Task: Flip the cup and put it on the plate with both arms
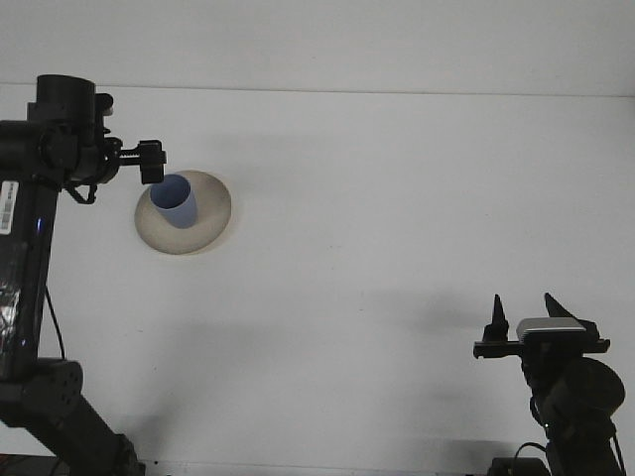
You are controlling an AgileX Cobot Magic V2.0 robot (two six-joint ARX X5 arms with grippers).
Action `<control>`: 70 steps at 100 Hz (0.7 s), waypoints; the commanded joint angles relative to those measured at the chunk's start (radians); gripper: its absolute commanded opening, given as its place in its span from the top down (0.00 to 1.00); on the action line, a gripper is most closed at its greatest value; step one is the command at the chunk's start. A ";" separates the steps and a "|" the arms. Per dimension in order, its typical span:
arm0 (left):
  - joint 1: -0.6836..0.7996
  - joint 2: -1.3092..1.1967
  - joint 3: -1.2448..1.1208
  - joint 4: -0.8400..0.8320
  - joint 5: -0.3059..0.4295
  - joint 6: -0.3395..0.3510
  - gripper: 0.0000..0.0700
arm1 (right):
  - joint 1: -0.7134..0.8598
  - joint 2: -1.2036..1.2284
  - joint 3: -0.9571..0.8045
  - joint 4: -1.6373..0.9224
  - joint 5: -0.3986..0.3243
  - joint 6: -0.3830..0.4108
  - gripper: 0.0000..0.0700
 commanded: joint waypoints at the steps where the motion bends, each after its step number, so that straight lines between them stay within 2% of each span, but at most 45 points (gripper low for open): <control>1: -0.007 -0.037 -0.064 -0.006 0.001 -0.010 0.16 | 0.001 0.003 0.008 0.015 0.003 -0.005 0.26; 9: -0.020 -0.142 -0.192 0.020 0.000 -0.022 0.16 | 0.001 0.003 0.008 0.015 0.003 -0.005 0.26; 36: -0.079 -0.574 -0.725 0.312 0.000 -0.029 0.16 | 0.001 0.003 0.008 0.015 0.003 -0.005 0.26; 70: -0.089 -1.096 -1.348 0.749 0.000 -0.013 0.16 | 0.001 0.003 0.008 0.015 0.003 -0.004 0.26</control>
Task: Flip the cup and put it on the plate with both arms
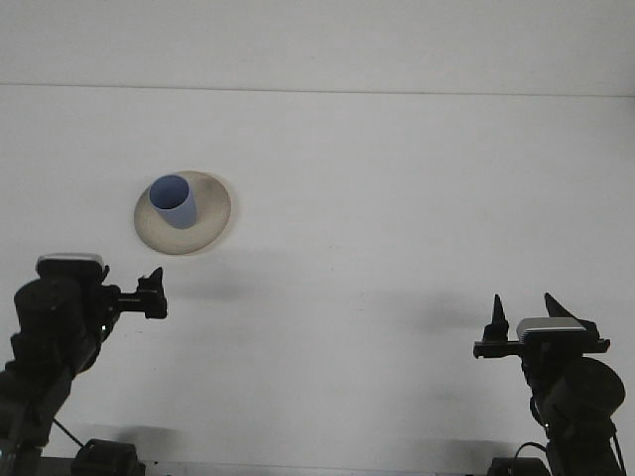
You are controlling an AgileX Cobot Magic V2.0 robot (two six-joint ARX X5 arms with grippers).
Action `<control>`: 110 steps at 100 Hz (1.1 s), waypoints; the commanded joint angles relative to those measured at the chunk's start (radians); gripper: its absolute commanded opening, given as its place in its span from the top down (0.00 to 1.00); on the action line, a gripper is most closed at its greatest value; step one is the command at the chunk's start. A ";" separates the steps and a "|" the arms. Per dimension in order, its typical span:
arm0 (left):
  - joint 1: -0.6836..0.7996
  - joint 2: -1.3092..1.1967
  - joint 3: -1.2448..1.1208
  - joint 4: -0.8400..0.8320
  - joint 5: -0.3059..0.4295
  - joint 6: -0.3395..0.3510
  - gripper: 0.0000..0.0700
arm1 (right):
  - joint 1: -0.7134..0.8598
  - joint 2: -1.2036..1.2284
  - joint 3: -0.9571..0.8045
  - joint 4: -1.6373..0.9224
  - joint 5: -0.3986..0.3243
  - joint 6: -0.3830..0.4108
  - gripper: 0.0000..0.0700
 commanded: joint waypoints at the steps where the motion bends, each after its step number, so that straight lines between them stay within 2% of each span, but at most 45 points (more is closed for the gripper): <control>1: -0.002 -0.075 -0.105 0.080 -0.003 0.010 0.16 | 0.001 0.003 0.008 0.015 0.003 -0.004 0.26; 15: -0.002 -0.215 -0.288 0.218 -0.003 0.004 0.16 | 0.001 0.003 0.008 0.015 0.003 -0.004 0.26; 20: -0.002 -0.253 -0.315 0.264 -0.002 -0.023 0.16 | 0.001 0.003 0.008 0.015 0.003 -0.004 0.26; 25: -0.002 -0.275 -0.324 0.291 -0.003 -0.017 0.16 | 0.001 0.003 0.008 0.016 0.002 -0.004 0.26; 38: -0.002 -0.290 -0.324 0.310 -0.003 0.059 0.16 | 0.001 0.003 0.008 0.016 0.003 -0.004 0.26; 66: -0.002 -0.291 -0.324 0.310 -0.003 0.056 0.18 | 0.001 0.003 0.008 0.016 0.003 -0.005 0.27; 69: -0.002 -0.291 -0.324 0.310 -0.003 0.057 0.22 | 0.001 0.003 0.008 0.016 0.003 -0.005 0.28; 73: -0.002 -0.291 -0.324 0.309 -0.003 0.057 0.33 | 0.001 0.003 0.008 0.016 0.003 -0.005 0.33; 84: -0.002 -0.291 -0.324 0.302 -0.003 0.057 0.81 | 0.001 0.003 0.008 0.016 0.003 -0.005 0.66; 89: -0.002 -0.291 -0.324 0.300 -0.003 0.056 0.99 | 0.001 0.003 0.008 0.016 0.003 -0.005 0.82; 97: -0.002 -0.291 -0.324 0.299 -0.003 0.056 0.99 | 0.001 0.003 0.008 0.016 0.003 -0.005 0.99; 110: -0.002 -0.291 -0.324 0.299 -0.003 0.057 0.99 | 0.001 0.003 0.008 0.015 0.003 -0.005 1.00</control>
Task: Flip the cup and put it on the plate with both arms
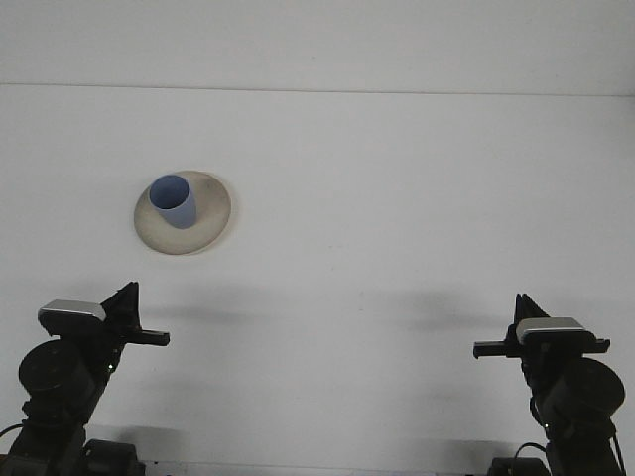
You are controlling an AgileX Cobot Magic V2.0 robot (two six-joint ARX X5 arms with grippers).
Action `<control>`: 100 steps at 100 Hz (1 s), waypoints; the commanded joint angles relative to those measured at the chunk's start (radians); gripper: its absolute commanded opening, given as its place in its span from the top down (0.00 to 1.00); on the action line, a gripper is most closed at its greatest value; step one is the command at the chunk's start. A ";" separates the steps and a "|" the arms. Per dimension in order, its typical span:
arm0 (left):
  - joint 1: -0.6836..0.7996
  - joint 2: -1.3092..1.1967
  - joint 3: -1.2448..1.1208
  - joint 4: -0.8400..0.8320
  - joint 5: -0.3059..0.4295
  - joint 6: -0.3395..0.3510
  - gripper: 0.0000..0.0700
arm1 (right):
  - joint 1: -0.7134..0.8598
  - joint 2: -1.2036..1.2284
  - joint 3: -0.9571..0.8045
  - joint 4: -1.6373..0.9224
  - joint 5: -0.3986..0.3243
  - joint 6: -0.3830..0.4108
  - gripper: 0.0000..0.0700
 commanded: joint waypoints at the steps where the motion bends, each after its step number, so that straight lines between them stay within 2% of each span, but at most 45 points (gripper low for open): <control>1: -0.002 0.002 0.012 0.009 -0.003 0.008 0.99 | 0.001 0.003 0.008 0.015 0.003 -0.004 1.00; 100: -0.002 -0.025 0.009 0.017 -0.004 0.016 0.99 | 0.001 0.003 0.008 0.016 0.003 -0.004 1.00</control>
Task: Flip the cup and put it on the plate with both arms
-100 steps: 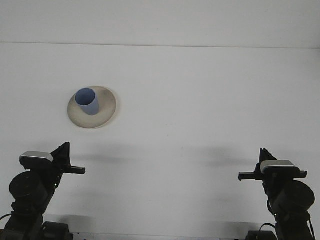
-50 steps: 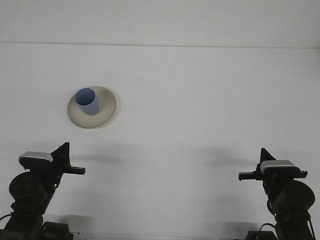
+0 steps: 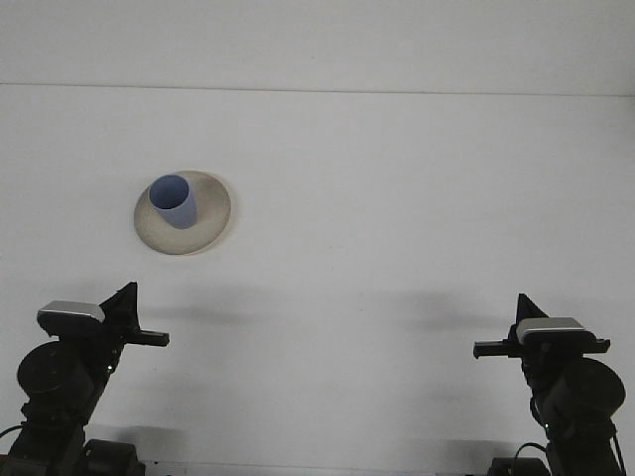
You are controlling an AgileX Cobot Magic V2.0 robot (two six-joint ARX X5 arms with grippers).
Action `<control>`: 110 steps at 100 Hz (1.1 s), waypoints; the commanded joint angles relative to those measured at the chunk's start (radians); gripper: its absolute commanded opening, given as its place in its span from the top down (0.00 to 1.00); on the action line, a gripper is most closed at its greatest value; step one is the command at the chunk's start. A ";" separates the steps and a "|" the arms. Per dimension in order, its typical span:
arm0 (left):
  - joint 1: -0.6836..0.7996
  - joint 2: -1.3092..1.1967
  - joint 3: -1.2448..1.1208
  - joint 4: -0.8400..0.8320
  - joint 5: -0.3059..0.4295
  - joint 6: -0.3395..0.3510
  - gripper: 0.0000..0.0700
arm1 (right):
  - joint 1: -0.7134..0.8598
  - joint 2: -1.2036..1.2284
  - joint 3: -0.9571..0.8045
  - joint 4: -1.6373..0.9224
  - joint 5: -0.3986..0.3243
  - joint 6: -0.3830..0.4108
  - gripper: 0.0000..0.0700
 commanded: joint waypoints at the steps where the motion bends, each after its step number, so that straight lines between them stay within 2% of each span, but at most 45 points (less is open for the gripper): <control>1: -0.001 -0.012 0.008 0.019 -0.003 0.016 0.99 | 0.001 0.003 0.008 0.016 0.003 -0.004 1.00; 44: -0.001 -0.281 -0.285 0.293 -0.002 0.005 0.99 | 0.001 0.003 0.008 0.016 0.003 -0.004 1.00; 60: -0.001 -0.390 -0.400 0.344 -0.002 0.005 0.99 | 0.001 0.003 0.008 0.016 0.003 -0.004 1.00; 94: -0.001 -0.388 -0.552 0.521 -0.002 0.004 0.98 | 0.001 0.003 0.008 0.024 0.003 -0.004 1.00; 110: -0.001 -0.388 -0.569 0.533 -0.002 0.005 0.98 | 0.001 0.003 0.008 0.032 0.003 -0.004 1.00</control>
